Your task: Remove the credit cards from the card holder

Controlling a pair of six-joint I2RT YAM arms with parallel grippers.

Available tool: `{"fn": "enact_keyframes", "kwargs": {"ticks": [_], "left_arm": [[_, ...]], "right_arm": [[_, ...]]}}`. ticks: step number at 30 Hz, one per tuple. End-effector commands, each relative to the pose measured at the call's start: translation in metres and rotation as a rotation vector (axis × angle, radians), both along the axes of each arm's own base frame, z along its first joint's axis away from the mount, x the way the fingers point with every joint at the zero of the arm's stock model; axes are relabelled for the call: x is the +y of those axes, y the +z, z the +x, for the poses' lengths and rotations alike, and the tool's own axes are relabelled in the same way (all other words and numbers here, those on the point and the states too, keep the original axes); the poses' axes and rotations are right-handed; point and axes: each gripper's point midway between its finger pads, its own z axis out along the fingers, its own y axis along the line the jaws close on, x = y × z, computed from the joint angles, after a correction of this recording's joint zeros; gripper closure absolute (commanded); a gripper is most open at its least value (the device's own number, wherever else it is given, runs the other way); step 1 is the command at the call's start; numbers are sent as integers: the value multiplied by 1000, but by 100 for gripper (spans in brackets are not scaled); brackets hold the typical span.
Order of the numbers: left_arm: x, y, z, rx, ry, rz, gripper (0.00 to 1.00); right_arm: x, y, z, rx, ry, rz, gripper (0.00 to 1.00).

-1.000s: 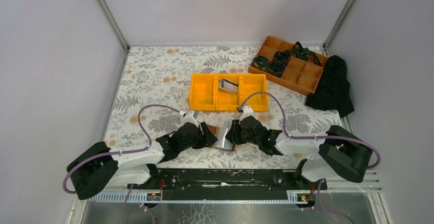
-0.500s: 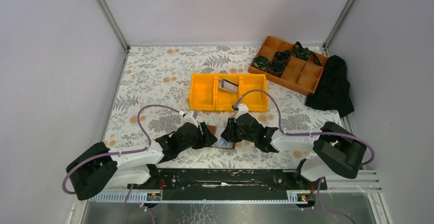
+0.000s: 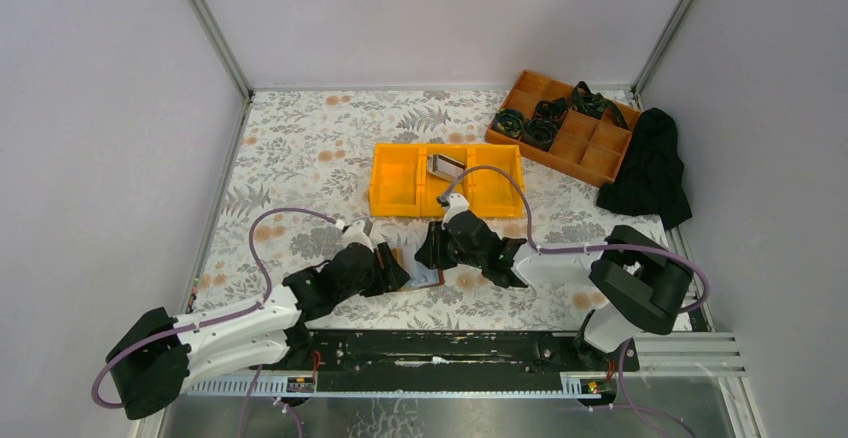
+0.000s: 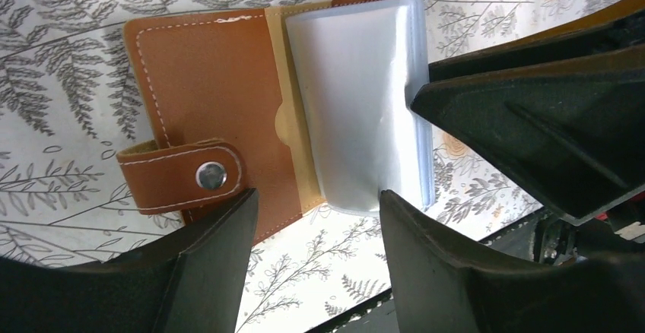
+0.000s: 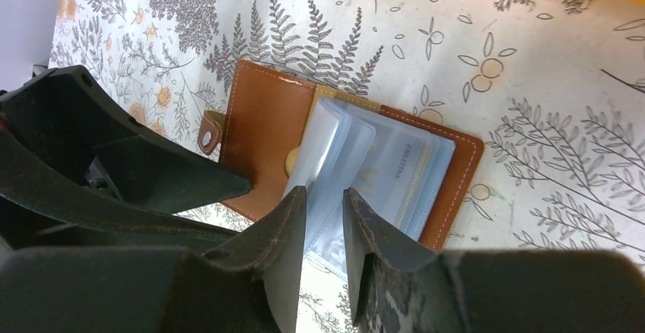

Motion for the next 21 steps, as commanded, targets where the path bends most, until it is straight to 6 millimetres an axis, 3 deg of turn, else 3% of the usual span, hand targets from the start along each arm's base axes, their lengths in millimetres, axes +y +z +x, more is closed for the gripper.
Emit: {"fn": "enact_keyframes", "kwargs": {"ticks": [1, 8, 15, 21], "left_arm": [[6, 2, 3, -6, 9, 42, 33], [6, 19, 4, -41, 8, 15, 33], [10, 23, 2, -49, 15, 1, 33], [6, 34, 0, -68, -13, -29, 33]], "right_arm": [[27, 22, 3, -29, 58, 88, 68], [46, 29, 0, -21, 119, 130, 68], [67, 41, -11, -40, 183, 156, 68], [83, 29, -20, -12, 223, 155, 68]]}}
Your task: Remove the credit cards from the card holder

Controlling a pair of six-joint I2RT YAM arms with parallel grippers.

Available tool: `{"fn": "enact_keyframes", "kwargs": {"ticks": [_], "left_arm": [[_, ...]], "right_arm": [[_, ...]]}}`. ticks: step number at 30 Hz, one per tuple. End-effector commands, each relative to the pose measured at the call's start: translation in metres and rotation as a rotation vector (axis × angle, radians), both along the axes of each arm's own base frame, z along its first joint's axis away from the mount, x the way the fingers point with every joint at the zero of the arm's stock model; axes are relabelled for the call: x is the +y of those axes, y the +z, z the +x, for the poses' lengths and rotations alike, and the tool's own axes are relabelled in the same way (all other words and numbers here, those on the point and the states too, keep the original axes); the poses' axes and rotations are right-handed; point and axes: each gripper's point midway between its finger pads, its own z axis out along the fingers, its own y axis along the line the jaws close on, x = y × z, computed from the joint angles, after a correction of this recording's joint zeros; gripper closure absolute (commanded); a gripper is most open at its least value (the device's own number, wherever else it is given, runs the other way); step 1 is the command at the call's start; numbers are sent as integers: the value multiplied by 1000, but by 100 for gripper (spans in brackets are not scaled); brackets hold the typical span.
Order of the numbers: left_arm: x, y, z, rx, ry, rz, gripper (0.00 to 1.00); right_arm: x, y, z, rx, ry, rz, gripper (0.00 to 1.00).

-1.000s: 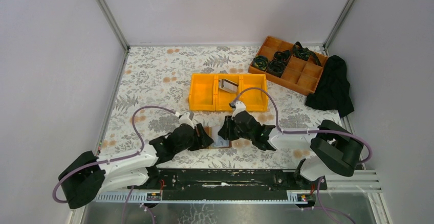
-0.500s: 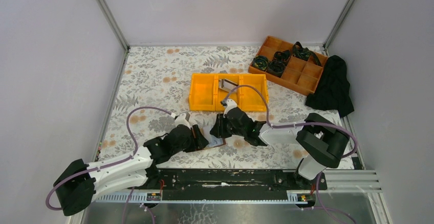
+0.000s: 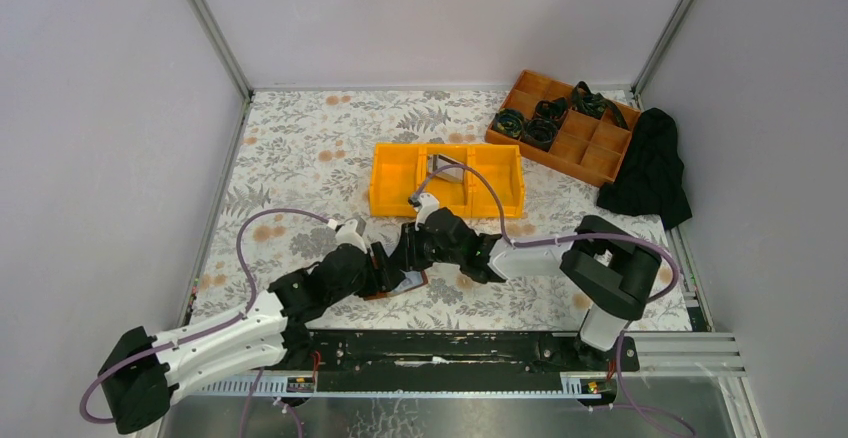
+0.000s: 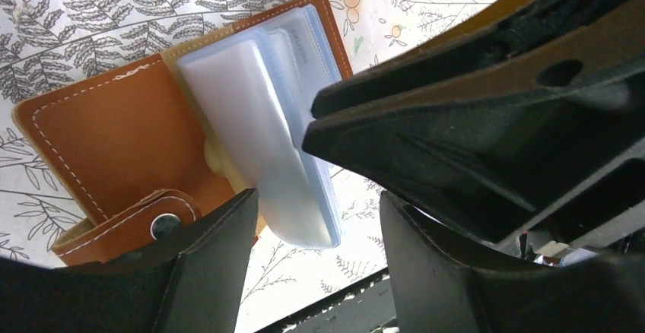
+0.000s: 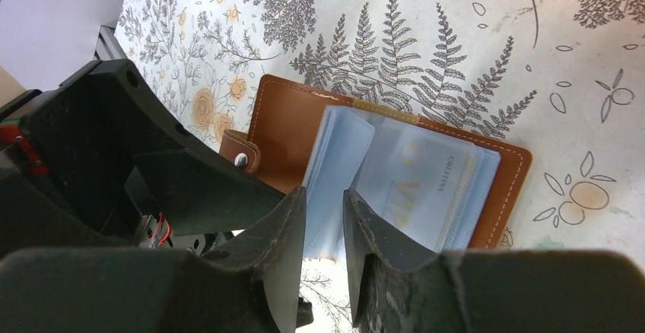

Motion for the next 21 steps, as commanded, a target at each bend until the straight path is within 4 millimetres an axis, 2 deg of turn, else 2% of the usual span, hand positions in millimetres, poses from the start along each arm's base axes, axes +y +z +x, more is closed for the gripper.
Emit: {"fn": "enact_keyframes", "kwargs": {"ticks": [1, 5, 8, 10, 18, 21], "left_arm": [[-4, 17, 4, -37, -15, -20, 33], [-2, 13, 3, -26, -17, 6, 34], [9, 9, 7, -24, 22, 64, 40], [18, 14, 9, -36, 53, 96, 40], [38, 66, 16, -144, 140, 54, 38], [40, 79, 19, -172, 155, 30, 37]], "right_arm": [[26, 20, -5, -25, 63, 77, 67], [35, 19, -10, -20, 85, 81, 67], [36, 12, -12, -12, 91, 70, 67], [35, 7, -13, -4, 91, 61, 67], [34, -12, -18, 33, 101, 43, 67], [33, -20, -21, 53, 103, 42, 67]]}}
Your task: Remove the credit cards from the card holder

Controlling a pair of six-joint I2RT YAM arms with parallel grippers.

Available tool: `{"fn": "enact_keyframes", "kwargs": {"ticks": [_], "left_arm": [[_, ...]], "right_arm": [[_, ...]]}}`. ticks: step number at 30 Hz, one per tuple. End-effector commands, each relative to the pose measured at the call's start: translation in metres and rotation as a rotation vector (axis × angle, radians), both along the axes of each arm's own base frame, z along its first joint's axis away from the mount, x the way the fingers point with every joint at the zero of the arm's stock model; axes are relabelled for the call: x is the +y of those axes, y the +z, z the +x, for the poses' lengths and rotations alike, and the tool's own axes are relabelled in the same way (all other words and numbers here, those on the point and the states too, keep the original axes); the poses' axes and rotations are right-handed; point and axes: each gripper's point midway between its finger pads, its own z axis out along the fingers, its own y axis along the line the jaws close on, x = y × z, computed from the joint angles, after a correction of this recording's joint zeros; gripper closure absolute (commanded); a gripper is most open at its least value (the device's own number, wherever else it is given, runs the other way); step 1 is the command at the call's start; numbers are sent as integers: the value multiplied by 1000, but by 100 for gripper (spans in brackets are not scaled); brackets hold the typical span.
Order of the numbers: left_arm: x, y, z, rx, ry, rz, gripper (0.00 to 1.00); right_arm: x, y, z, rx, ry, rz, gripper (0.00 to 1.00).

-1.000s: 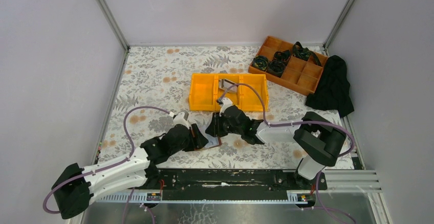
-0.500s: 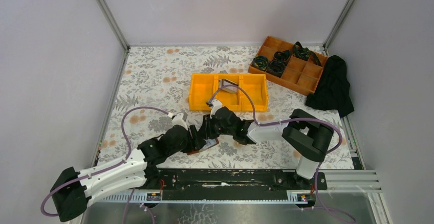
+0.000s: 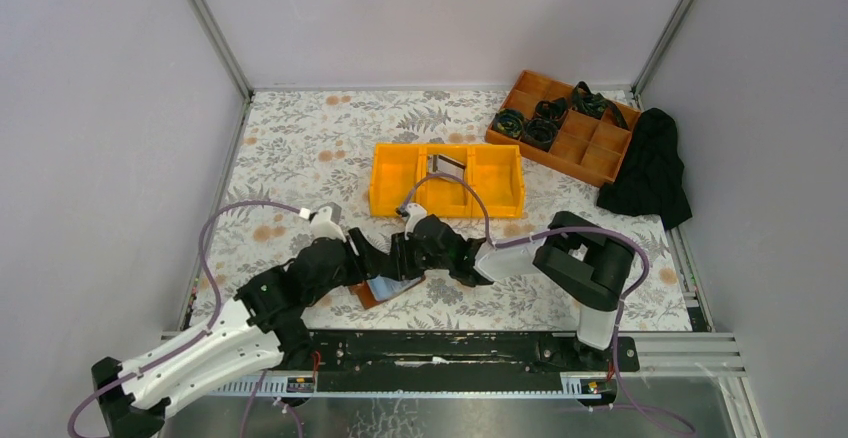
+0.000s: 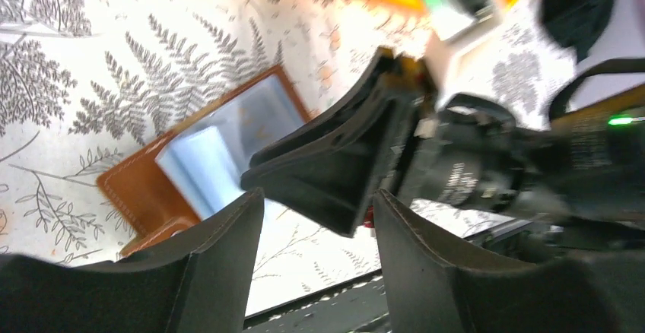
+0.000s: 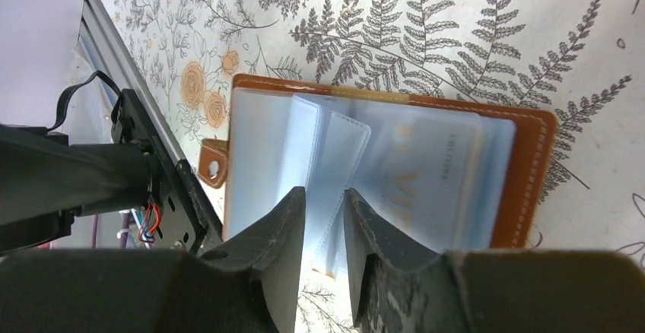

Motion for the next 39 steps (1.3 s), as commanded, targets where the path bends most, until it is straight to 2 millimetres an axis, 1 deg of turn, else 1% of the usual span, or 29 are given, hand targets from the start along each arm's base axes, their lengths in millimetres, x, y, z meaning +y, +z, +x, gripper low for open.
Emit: {"fn": "enact_keyframes", "kwargs": {"ticks": [1, 5, 10, 13, 16, 18, 22, 24, 26, 29, 32, 37, 39], "left_arm": [[13, 20, 10, -63, 69, 3, 37], [11, 10, 16, -76, 80, 15, 36], [-6, -12, 21, -46, 51, 19, 35], [-9, -24, 23, -16, 54, 46, 35], [-9, -22, 22, -17, 55, 34, 35], [-5, -14, 22, -42, 69, 12, 35], [3, 4, 22, -90, 87, -12, 35], [4, 6, 21, -92, 77, -2, 35], [4, 1, 18, -71, 63, 17, 36], [2, -12, 12, -32, 42, 27, 35], [1, -22, 8, -7, 38, 14, 36], [-2, -19, 9, -17, 33, -2, 36], [-2, -18, 11, -20, 33, 8, 36]], "right_arm": [[11, 5, -9, 17, 36, 58, 67], [10, 0, -13, 28, 36, 63, 67], [6, -2, -13, 25, 29, 55, 67], [5, -4, -13, 23, 26, 45, 67], [0, -12, -12, 25, 11, 18, 67], [-7, -18, -10, 23, -13, -7, 68], [-27, -29, 2, -20, -93, -107, 72], [-37, -31, 8, -44, -122, -159, 72], [-44, -31, 12, -62, -137, -185, 73], [-52, -28, 17, -75, -162, -200, 74], [-65, -26, 28, -82, -210, -224, 75], [-90, -21, 43, -72, -276, -225, 77], [-97, -13, 47, -83, -292, -218, 76]]}}
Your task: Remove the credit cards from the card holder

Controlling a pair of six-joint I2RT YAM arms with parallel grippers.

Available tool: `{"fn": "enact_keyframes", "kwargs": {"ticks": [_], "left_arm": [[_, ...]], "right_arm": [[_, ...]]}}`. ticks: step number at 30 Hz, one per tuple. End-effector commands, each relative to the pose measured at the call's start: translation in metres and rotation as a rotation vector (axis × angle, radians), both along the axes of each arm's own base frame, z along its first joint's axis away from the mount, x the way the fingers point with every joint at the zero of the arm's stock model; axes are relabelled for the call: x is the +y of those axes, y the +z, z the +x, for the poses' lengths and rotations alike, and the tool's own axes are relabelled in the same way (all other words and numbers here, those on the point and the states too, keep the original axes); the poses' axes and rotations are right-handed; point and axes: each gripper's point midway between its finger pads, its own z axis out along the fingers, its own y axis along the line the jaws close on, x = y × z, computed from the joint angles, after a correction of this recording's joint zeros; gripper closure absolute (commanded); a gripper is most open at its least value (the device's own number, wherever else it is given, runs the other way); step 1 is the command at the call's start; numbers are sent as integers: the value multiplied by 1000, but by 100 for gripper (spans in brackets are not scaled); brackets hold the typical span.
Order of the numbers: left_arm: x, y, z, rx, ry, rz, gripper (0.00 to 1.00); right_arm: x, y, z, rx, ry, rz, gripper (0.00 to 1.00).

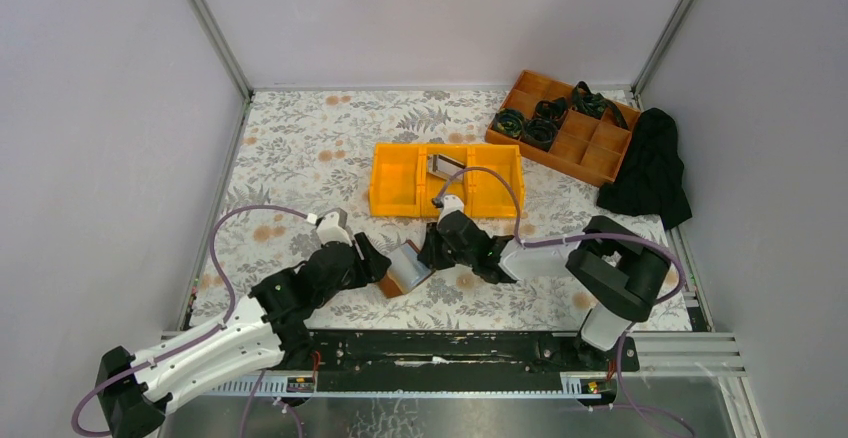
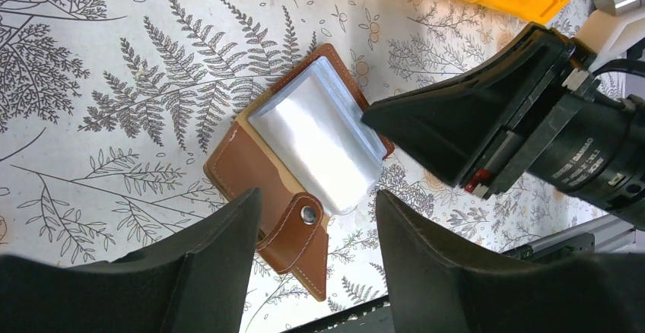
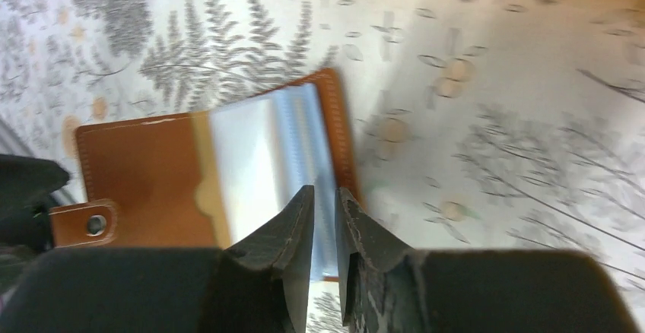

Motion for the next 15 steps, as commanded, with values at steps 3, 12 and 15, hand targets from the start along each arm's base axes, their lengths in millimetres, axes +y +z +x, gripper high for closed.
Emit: {"fn": "enact_keyframes", "kwargs": {"ticks": [3, 12, 15], "left_arm": [[-4, 6, 5, -19, 2, -9, 36], [-6, -9, -7, 29, -50, -6, 37], [-6, -31, -14, 88, -63, 18, 40]], "right_arm": [[-29, 7, 11, -31, -54, -52, 77], [-18, 3, 6, 2, -19, -10, 76], [-17, 6, 7, -6, -18, -4, 76]]}}
